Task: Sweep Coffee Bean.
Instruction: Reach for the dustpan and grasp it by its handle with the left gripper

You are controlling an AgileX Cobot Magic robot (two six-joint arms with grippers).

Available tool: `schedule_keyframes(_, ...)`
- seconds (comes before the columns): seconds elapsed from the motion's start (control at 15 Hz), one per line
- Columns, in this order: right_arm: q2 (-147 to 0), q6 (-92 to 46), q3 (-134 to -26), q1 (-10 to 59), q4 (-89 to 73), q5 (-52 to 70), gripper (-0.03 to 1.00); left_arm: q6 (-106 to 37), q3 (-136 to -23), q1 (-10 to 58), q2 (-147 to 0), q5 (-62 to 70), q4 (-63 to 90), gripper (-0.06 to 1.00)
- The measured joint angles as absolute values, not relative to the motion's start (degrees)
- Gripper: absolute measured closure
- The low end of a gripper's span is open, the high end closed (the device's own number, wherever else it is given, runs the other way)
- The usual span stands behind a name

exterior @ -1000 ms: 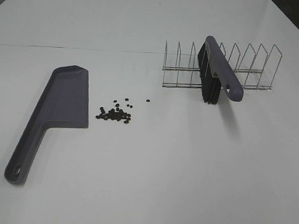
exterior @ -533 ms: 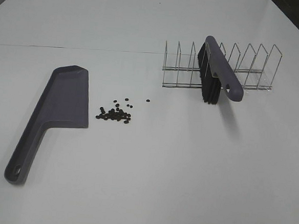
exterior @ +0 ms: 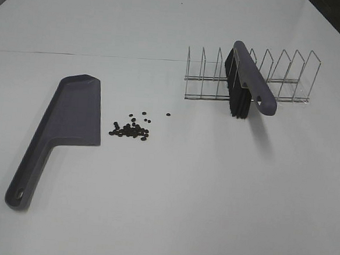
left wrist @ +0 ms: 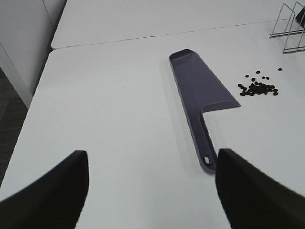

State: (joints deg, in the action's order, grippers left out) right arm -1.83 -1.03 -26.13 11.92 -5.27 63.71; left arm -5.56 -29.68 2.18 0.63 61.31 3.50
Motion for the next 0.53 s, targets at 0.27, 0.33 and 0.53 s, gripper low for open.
schedule_keyframes(0.27,-1.83,-1.03,-26.13,11.92,-5.27,63.71,0.2,-5.33,-29.68,2.18,0.63,61.31,3.5,0.26)
schedule_keyframes(0.33,-1.83,-1.03,-26.13,11.92,-5.27,63.71,0.2,-5.21,-29.68,2.18,0.63,61.31,3.5,0.26)
schedule_keyframes(0.53,-1.83,-1.03,-26.13,11.92,-5.27,63.71,0.18,-5.16,-29.68,2.18,0.63,61.31,3.5,0.26)
